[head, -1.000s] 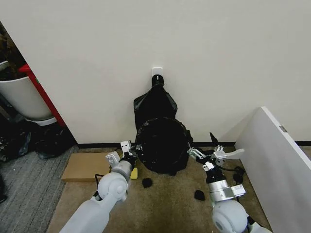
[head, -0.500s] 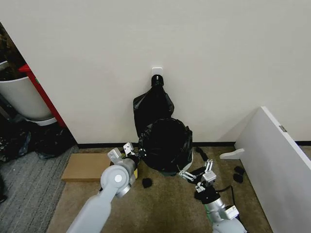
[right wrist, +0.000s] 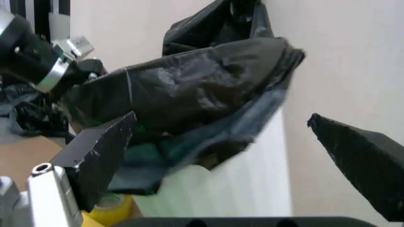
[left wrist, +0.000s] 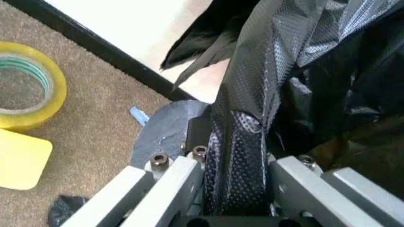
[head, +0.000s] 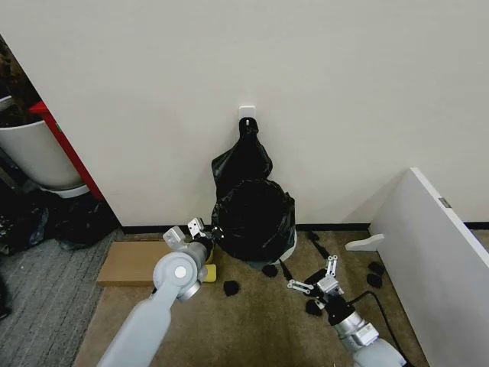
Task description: Place the garbage bag over the trash bin.
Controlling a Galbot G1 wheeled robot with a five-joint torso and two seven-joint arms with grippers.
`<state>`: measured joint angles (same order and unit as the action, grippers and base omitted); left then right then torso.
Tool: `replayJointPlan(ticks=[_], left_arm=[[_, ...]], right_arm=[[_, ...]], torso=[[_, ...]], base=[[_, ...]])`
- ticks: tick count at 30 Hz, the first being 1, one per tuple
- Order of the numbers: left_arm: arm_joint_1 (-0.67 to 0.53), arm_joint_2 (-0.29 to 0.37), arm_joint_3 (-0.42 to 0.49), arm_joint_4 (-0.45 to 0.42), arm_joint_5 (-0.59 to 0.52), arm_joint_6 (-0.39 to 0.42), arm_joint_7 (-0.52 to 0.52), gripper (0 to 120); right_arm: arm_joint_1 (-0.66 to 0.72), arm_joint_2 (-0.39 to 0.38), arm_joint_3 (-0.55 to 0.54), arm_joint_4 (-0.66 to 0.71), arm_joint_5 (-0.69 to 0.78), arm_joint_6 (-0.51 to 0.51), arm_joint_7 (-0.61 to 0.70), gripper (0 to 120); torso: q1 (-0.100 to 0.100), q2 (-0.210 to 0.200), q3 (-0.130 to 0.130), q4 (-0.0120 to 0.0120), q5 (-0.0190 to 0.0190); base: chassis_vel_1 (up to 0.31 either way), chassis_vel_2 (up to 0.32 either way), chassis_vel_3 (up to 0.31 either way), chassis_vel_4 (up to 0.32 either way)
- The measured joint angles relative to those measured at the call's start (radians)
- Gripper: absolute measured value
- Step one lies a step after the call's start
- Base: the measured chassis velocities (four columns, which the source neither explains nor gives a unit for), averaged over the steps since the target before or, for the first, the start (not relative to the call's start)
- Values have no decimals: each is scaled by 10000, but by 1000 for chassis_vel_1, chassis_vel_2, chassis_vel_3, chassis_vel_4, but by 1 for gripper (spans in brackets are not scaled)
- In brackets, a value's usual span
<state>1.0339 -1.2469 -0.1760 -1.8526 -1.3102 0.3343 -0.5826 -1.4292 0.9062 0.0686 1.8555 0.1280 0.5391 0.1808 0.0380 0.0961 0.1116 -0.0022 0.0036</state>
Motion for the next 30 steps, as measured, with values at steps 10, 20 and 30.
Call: replayJointPlan(ticks=[10,20,30], left_arm=[[258,34,23,-410,36,42,41,1],[479,72,58,-932,28,162,42,1],[549,76,85,-1062,28,174,41,1]], right_arm=[[393,160,-276,-422,14,-99,40,100],[679,140,35,-1466,-663,-224,311,100],[689,127,486,-2064,-849,1137,-817,100]], torso=[[0,-2,0,0,0],[0,-1,0,0,1],[0,-2,0,-1,2]], base=[[0,0,0,0],[0,0,0,0],[0,0,0,0]])
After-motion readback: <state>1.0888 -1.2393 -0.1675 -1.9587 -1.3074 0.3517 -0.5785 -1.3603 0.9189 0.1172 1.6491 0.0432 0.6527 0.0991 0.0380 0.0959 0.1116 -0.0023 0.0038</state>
